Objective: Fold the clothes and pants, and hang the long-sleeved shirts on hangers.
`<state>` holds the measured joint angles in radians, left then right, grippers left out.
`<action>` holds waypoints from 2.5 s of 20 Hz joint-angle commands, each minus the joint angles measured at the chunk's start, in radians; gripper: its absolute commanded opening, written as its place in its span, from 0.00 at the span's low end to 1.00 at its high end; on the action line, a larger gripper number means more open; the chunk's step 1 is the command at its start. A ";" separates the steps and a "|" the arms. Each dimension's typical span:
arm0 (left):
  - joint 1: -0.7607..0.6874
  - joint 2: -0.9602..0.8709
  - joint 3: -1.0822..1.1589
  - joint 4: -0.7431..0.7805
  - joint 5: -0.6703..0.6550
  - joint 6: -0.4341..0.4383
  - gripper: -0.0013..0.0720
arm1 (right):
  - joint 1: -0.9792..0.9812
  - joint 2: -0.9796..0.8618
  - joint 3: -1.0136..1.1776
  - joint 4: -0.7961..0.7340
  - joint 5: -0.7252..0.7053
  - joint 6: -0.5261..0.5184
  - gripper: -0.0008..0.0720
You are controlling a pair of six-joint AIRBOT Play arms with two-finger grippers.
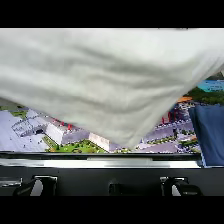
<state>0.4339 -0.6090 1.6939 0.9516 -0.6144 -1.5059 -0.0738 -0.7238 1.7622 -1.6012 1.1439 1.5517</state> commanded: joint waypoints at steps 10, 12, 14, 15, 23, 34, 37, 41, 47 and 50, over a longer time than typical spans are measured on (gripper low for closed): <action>-0.330 -0.564 0.011 -0.069 0.148 0.282 0.05 | 0.000 -0.357 -0.220 -0.004 0.474 0.097 0.06; -0.444 -0.738 0.011 -0.068 0.030 0.354 0.05 | 0.000 -0.460 -0.343 -0.005 0.416 0.107 0.06; -0.506 -0.884 0.011 -0.068 -0.150 0.347 0.05 | 0.000 -0.559 -0.443 0.002 0.416 0.148 0.06; -0.524 -0.942 0.011 -0.064 -0.244 0.312 0.05 | 0.000 -0.600 -0.488 0.032 0.421 0.147 0.06; -0.523 -1.080 0.012 0.204 -0.782 0.056 0.99 | 0.000 -0.668 -0.642 0.123 0.325 0.096 0.06; -0.319 -0.608 -0.919 0.139 -0.849 0.034 0.99 | 0.000 -0.668 -0.643 0.149 0.319 0.055 0.06; -0.330 -0.501 -1.234 -0.146 -0.640 0.113 0.95 | 0.000 -0.668 -0.643 0.180 0.318 0.056 0.06; -0.431 -0.503 -1.366 -0.327 -0.428 0.145 0.81 | 0.000 -0.668 -0.643 0.219 0.320 0.056 0.06; -0.597 -0.517 -1.365 -0.536 -0.190 0.145 0.69 | 0.000 -0.668 -0.643 0.264 0.328 0.056 0.06; -0.661 -0.523 -1.364 -0.564 -0.198 0.147 0.22 | 0.000 -0.668 -0.643 0.263 0.335 0.055 0.06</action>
<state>-0.1650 -1.1301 0.3355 0.4732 -0.8505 -1.3628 -0.0746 -1.3918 1.1198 -1.3476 1.4715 1.6077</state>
